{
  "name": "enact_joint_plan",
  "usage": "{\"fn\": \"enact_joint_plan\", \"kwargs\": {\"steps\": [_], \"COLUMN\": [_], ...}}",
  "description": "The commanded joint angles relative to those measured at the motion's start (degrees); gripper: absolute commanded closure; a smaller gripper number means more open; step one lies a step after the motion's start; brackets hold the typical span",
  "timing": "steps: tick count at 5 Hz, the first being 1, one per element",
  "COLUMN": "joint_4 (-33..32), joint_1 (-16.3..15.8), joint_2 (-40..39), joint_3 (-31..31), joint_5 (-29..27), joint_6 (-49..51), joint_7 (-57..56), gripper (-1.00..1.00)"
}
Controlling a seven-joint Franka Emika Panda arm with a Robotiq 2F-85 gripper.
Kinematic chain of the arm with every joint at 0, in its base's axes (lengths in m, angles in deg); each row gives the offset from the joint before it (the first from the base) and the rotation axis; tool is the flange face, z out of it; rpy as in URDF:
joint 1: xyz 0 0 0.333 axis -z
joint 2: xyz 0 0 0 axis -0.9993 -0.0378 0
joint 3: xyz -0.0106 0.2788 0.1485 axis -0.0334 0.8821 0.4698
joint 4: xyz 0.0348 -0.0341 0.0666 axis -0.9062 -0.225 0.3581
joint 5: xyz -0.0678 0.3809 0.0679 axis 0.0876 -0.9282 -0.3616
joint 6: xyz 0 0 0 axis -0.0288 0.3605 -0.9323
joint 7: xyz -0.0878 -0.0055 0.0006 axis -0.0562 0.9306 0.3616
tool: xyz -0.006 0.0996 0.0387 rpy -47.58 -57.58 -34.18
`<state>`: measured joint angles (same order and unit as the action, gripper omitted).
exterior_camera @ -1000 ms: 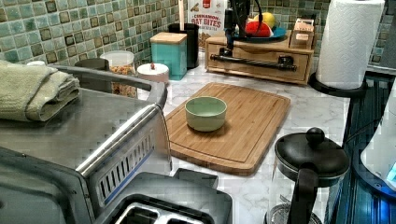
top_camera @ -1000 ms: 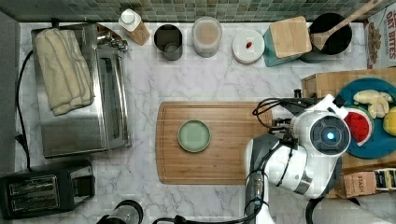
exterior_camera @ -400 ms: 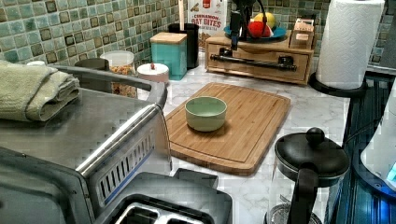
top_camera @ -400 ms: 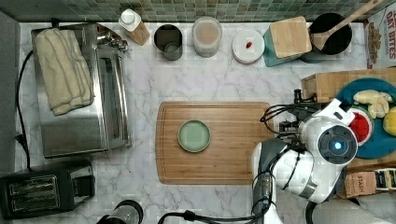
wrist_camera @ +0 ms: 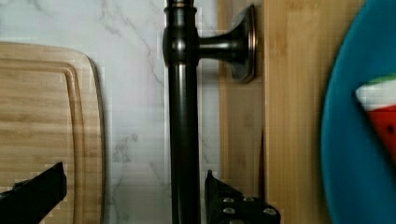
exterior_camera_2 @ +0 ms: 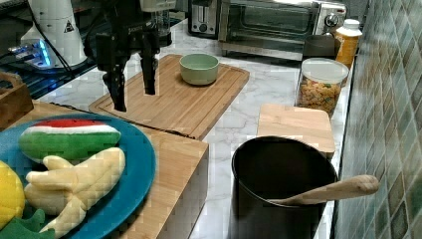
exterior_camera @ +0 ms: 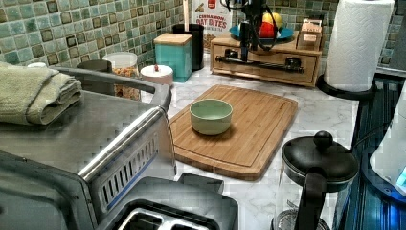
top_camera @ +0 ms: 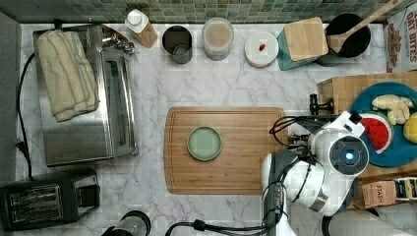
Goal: Open the drawer.
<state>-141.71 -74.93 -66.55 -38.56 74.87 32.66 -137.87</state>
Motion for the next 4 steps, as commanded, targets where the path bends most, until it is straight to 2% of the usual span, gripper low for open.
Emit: {"fn": "enact_joint_plan", "kwargs": {"steps": [1,2,3,4], "joint_4": [-1.23,-2.69,-4.51,-4.96], "joint_1": [2.29,2.87,1.8,-0.5], "joint_2": [-6.86,-8.43,-8.51,-7.11], "joint_3": [-1.18,0.69,1.33,0.79], "joint_5": [-1.87,-6.18,-5.59,-2.55], "joint_6": [-12.45,-13.89,-15.85,-14.32], "joint_7": [-4.34,-3.8,-0.29,3.17], "gripper": [-1.0,-1.0,-1.0,-1.0]}}
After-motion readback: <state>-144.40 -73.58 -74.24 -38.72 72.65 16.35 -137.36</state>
